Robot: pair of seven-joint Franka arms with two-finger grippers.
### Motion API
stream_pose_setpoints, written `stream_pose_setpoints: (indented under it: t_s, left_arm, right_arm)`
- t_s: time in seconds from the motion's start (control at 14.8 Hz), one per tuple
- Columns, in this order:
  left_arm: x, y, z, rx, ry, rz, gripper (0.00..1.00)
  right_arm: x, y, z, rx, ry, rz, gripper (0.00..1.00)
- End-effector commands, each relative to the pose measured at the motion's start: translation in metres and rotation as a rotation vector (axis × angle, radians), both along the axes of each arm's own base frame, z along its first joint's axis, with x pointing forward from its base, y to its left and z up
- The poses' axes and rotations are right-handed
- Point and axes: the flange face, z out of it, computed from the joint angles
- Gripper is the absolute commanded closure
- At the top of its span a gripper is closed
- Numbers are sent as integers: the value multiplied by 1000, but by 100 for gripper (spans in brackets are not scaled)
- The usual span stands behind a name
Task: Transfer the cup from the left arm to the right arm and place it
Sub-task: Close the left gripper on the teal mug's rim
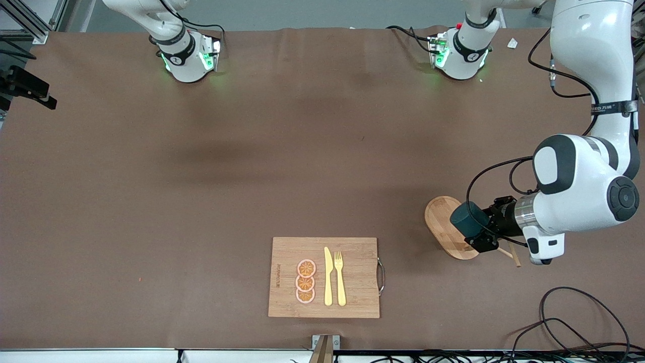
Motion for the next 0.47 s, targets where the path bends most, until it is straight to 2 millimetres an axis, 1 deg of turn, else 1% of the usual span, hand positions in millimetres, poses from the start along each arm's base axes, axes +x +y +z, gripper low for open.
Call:
stream_pose_setpoints:
  t_s: [0.0, 0.14, 0.2, 0.27, 0.41]
  left_arm:
    - [3, -8, 6, -12, -13, 8, 9]
    - [3, -9, 7, -14, -18, -5, 28]
    - [3, -9, 7, -14, -18, -7, 35]
    - [3, -9, 8, -14, -20, -7, 37]
    - [3, -8, 13, -16, -23, 7, 38]
  right_arm:
    - [-4, 1, -1, 13, 0, 6, 0]
    - [-3, 1, -3, 10, 2, 10, 0]
    - [-3, 0, -3, 6, 4, 10, 0]
    - [-3, 0, -3, 1, 4, 11, 0]
    - [-3, -3, -4, -1, 4, 27, 0]
